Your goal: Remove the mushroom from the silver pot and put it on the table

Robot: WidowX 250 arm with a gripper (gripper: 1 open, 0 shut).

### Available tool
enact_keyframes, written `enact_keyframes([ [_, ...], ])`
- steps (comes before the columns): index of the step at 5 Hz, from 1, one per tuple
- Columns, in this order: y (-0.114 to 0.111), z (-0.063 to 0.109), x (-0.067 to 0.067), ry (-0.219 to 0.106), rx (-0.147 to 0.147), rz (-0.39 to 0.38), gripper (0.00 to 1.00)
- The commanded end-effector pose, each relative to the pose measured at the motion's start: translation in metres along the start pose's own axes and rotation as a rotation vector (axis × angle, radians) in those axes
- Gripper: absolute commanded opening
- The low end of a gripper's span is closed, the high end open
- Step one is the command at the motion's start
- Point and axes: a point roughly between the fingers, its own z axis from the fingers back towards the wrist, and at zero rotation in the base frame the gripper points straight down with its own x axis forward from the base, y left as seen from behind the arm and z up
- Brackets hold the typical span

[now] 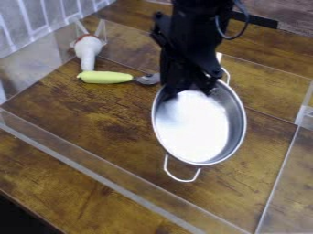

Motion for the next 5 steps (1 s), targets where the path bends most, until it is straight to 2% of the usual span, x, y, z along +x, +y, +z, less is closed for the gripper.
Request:
enact_keyframes([
  [1,-0.017,0.026,0.014,-0.101,-0.003,0.015,0.0],
  [2,-0.02,0.022,0.015,-0.098,0.001,0.057,0.0],
  [3,-0.028,0.019,0.011,-0.096,-0.009,0.049,0.0],
  [4,-0.007,0.012,-0.007,-0.088,-0.009,0.031,0.0],
  [5,0.031,0.015,-0.015,-0.087,0.013,0.01,0.0],
])
